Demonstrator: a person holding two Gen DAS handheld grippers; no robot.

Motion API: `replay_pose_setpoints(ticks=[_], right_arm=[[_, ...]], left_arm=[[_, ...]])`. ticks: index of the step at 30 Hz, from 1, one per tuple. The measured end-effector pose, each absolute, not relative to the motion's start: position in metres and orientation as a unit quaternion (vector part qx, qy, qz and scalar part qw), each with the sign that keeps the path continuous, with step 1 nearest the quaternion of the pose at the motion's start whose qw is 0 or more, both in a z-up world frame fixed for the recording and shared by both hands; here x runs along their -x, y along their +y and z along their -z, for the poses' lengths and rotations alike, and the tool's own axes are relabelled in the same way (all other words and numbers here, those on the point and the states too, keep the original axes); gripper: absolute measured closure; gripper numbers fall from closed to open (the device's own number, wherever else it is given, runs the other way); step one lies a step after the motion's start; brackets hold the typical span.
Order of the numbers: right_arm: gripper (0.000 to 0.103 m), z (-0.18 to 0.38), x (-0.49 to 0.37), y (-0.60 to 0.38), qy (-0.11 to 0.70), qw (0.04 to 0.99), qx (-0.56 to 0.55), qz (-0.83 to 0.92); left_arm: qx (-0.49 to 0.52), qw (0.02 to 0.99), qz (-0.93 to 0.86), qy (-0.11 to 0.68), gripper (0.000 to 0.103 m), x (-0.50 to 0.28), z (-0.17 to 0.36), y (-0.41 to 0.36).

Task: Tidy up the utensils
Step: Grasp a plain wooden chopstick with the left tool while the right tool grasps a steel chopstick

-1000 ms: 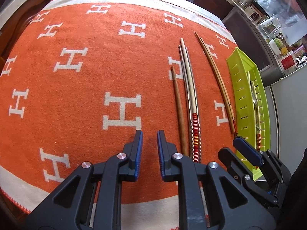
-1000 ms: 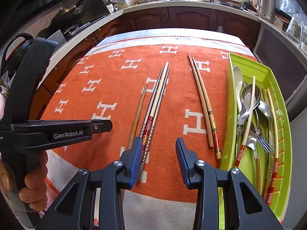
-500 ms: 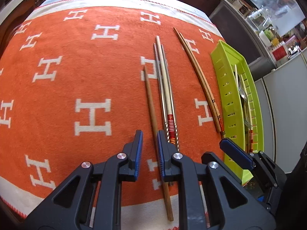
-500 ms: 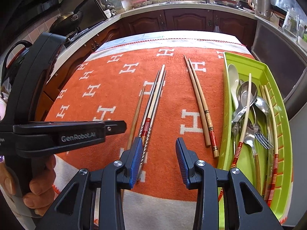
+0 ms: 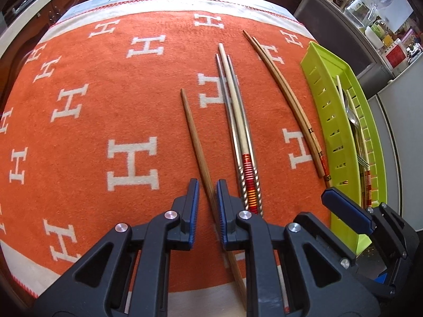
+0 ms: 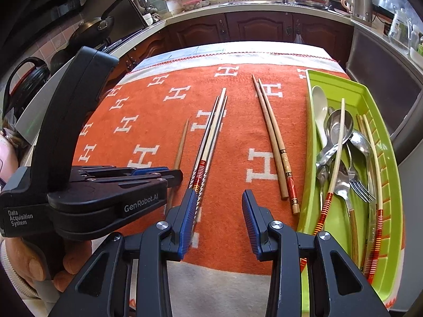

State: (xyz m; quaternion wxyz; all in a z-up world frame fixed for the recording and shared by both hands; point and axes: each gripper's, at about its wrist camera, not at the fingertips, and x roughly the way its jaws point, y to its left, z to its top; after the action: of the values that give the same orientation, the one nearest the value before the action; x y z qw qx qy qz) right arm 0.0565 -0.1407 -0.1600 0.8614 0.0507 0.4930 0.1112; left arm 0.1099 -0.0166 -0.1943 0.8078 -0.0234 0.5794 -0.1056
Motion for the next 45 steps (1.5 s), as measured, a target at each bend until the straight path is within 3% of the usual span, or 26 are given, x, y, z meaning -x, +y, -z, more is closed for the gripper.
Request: replay_pose_setpoints(ticks=[7,15,33,35,39,45], right_arm=[[0.067,0.174,-0.071,-0.127,0.517,0.844,-0.044,-0.136],[0.086,0.197,-0.094,-0.112,0.545,0.827,-0.036,-0.135],[0.087,0.209,-0.119,-0.087,0.521,0.848,0.046,-0.082],[0.096,0.208,-0.119,-0.087,0.518,0.85,0.047,-0.083],[0.098,0.206,-0.116,-0.101,0.531,0.843,-0.006,-0.087],[0.098,0.189,-0.098,-0.133,0.525,0.843,-0.075,-0.091]], left_arm=[[0.009,0.81,0.085,0.58,0.093,-0.103,0.191,0.003],[0.005,0.822,0.077,0.565,0.095,-0.111,0.188,0.027],[-0.014,0.821,0.077,0.566,0.091,-0.091,0.188,0.016],[-0.012,0.821,0.078,0.565,0.091,-0.091,0.187,0.016],[0.015,0.817,0.082,0.57,0.098,-0.092,0.186,0.023],[0.037,0.813,0.106,0.571,0.099,-0.091,0.171,0.017]])
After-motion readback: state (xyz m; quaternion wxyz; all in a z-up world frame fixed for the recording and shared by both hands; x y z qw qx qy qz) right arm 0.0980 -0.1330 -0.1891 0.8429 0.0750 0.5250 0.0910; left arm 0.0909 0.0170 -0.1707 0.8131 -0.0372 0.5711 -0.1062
